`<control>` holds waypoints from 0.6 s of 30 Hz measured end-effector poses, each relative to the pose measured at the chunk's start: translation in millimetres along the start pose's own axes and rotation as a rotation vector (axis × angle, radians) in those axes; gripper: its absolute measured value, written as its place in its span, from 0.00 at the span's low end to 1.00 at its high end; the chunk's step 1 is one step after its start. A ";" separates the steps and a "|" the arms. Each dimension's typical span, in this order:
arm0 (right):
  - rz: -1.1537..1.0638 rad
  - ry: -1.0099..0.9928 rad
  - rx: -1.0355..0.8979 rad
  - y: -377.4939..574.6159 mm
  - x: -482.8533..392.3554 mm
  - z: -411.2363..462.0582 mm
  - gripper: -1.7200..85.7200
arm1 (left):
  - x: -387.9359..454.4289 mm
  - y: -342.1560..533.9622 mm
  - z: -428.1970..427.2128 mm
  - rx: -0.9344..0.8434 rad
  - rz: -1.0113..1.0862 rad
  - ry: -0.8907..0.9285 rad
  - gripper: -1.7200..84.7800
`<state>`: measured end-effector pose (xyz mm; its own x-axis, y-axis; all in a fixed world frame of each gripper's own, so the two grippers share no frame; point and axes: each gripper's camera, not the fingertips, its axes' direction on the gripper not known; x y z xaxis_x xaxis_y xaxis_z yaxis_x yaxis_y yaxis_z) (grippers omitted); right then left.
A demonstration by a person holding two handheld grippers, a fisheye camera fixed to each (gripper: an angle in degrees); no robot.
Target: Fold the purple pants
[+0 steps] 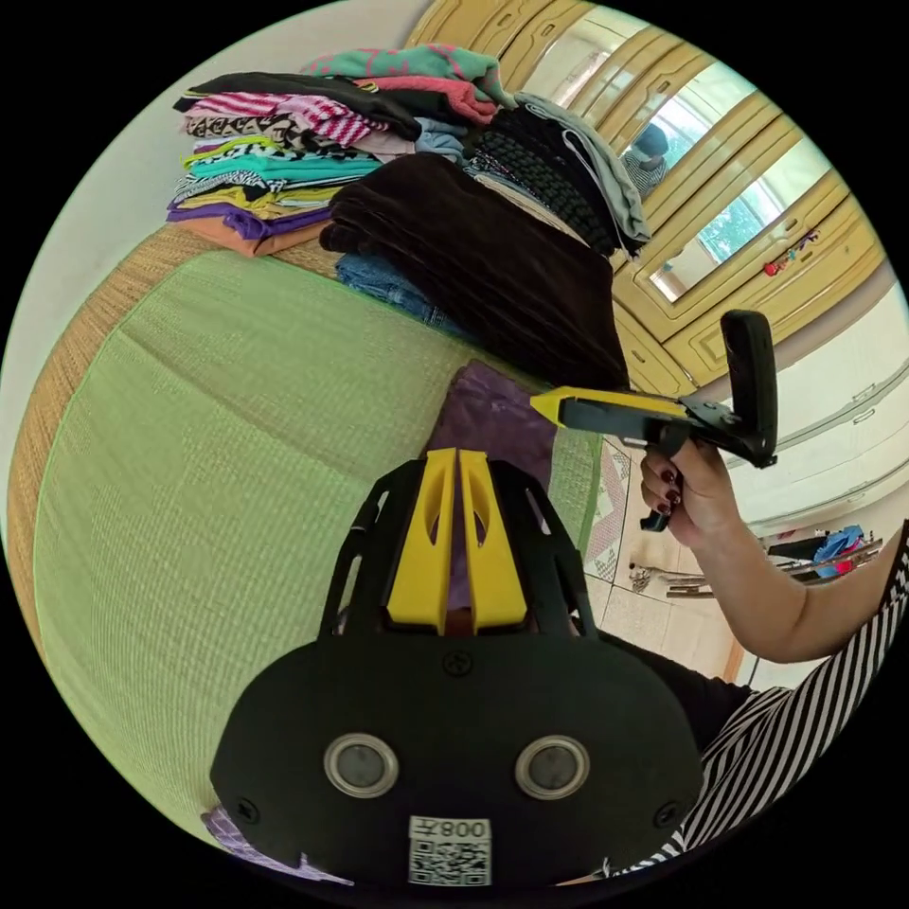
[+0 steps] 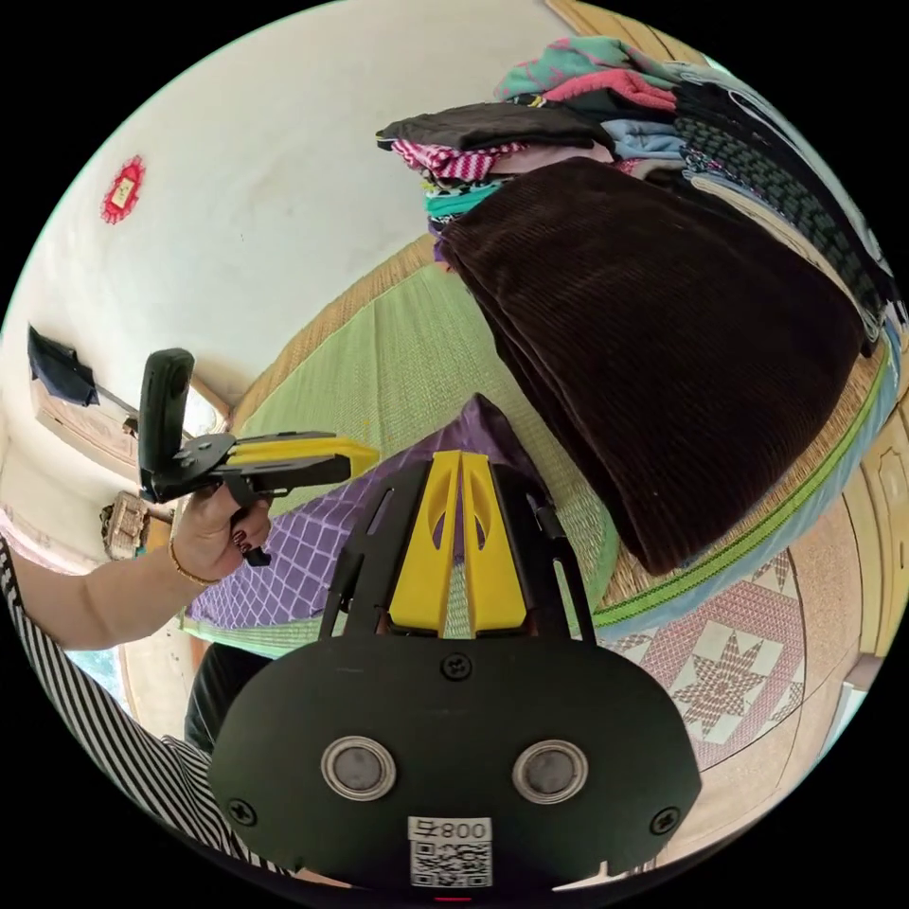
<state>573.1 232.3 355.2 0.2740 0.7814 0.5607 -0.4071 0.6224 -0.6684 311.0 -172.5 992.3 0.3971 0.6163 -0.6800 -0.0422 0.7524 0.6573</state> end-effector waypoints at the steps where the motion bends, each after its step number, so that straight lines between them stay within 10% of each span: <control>1: 0.000 0.007 -0.014 -5.0 1.8 7.4 0.02 | 0.1 -0.7 -4.4 -0.024 -0.012 -0.003 0.02; 10: -0.016 -0.030 -0.070 -40.1 25.3 42.4 0.02 | 4.1 -11.7 -172.1 0.042 -0.208 0.065 0.03; 18: -0.502 -0.445 -0.317 -62.2 -132.8 145.8 0.08 | -33.1 57.9 -362.7 0.106 -0.650 -0.093 0.05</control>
<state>435.0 83.3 393.5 -0.0457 0.3489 0.9360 -0.0367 0.9358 -0.3506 -37.1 -65.0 935.1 0.3888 0.0190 -0.9211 0.3206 0.9345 0.1546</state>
